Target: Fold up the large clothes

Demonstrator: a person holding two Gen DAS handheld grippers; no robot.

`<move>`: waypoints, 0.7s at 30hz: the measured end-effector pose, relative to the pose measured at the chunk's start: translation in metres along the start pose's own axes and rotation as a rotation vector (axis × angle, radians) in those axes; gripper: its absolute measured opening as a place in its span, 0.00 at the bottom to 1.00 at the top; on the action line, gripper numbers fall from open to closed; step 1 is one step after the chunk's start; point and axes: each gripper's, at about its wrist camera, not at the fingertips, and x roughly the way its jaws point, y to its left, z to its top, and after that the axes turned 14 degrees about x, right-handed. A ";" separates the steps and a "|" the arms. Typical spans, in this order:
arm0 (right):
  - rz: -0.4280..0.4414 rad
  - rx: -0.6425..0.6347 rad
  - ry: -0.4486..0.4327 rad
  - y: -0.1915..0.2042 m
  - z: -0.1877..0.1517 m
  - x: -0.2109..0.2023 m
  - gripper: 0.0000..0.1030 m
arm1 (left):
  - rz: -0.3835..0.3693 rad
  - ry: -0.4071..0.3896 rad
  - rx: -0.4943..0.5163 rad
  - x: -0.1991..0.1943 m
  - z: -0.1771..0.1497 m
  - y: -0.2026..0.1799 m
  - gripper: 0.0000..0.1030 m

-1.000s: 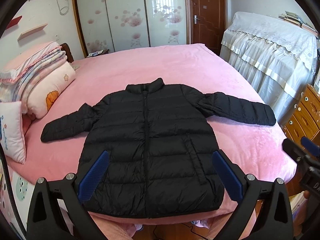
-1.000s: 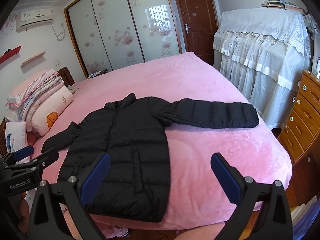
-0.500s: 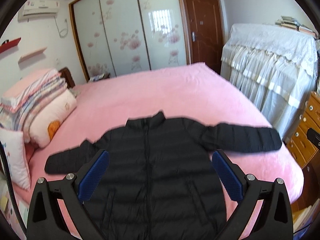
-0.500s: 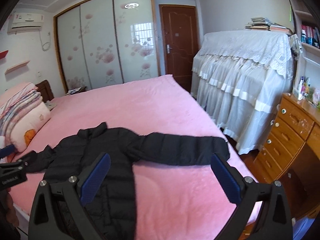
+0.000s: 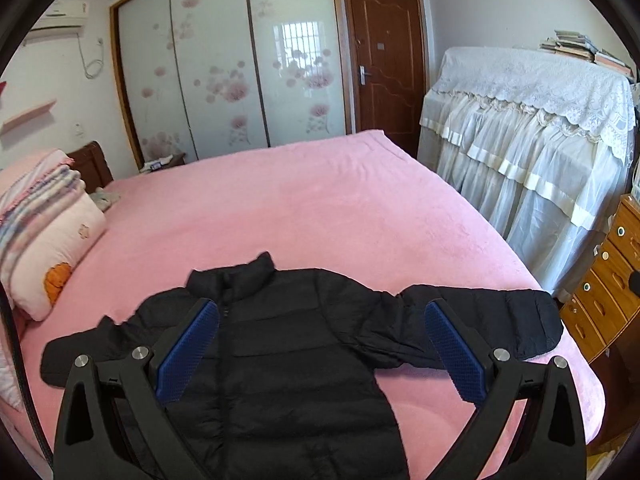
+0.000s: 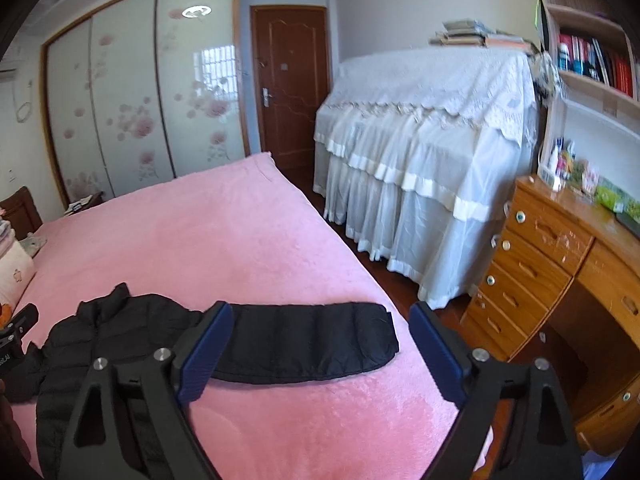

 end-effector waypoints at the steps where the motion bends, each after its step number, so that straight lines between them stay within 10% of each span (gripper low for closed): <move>1: -0.017 0.009 0.013 -0.003 -0.003 0.008 0.84 | -0.007 0.011 0.003 0.016 0.000 -0.006 0.99; 13: -0.137 0.150 0.219 -0.051 -0.040 0.130 0.81 | -0.071 0.132 0.026 0.153 -0.026 -0.063 0.99; 21: -0.151 0.156 0.238 -0.056 -0.044 0.157 0.81 | -0.111 0.156 0.069 0.170 -0.032 -0.103 0.99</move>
